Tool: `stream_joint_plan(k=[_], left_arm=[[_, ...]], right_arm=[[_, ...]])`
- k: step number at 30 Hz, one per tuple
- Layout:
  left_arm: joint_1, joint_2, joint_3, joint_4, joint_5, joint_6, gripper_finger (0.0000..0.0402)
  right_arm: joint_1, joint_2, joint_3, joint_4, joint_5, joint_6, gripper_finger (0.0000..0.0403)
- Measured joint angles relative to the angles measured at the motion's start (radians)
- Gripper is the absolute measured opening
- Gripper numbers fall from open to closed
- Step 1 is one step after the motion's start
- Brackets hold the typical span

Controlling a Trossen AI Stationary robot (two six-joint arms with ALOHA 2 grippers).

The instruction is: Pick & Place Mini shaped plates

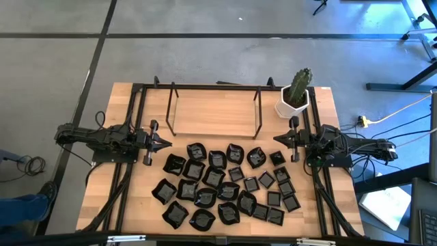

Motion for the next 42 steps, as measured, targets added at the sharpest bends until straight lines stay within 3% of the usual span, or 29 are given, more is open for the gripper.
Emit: stream_joint_plan(k=[32,34,38,42], left_arm=[[0.000,0.000,0.000,0.000,0.000,0.000,0.0013],[0.000,0.000,0.000,0.036,0.000,-0.114,0.0012],[0.000,0.001,0.000,0.251,-0.039,-0.632,0.0010],[0.000,0.001,0.000,0.393,-0.097,-0.829,0.0008]], right_arm=[[0.000,0.000,0.000,0.000,-0.001,0.000,0.0007],[0.000,0.000,0.000,0.000,0.000,0.000,0.0007],[0.000,0.000,0.000,0.000,0.000,0.000,0.0007],[0.000,0.000,0.000,0.000,-0.001,0.000,0.0007]])
